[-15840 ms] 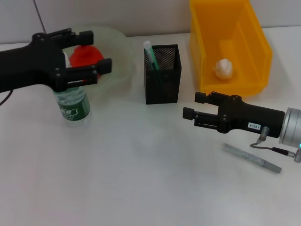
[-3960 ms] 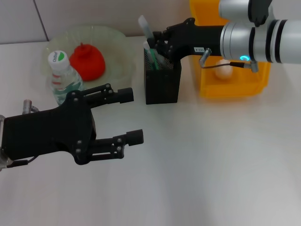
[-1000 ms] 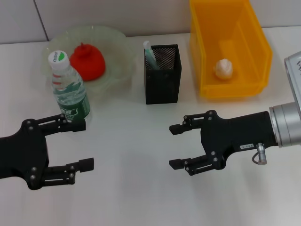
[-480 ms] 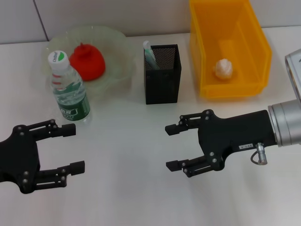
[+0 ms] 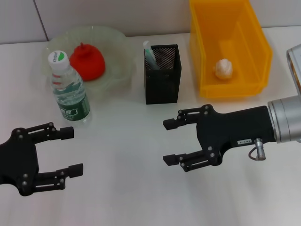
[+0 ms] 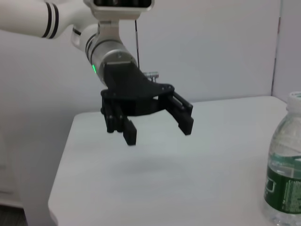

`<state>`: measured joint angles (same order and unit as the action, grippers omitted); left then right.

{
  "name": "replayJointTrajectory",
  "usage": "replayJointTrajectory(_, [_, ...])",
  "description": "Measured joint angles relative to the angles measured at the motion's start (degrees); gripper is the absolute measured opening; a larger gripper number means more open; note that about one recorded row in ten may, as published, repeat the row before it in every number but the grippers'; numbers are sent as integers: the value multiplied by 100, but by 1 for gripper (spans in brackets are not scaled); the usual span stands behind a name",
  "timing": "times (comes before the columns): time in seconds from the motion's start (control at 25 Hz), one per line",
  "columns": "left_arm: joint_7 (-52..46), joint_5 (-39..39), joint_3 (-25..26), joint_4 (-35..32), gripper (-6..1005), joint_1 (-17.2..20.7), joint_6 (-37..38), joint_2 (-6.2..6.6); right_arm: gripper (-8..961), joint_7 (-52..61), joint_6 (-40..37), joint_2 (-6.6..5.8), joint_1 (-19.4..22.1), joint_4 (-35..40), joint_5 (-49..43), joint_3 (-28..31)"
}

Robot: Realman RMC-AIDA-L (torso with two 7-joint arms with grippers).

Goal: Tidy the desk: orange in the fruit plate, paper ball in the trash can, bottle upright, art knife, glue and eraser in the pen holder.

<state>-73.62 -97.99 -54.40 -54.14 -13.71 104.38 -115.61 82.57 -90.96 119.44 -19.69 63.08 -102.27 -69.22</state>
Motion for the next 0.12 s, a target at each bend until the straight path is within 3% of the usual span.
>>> replayJointTrajectory(0.12, [3, -10, 1, -4, 784, -1, -15, -2, 768, 57, -21, 0, -6, -18, 54, -43])
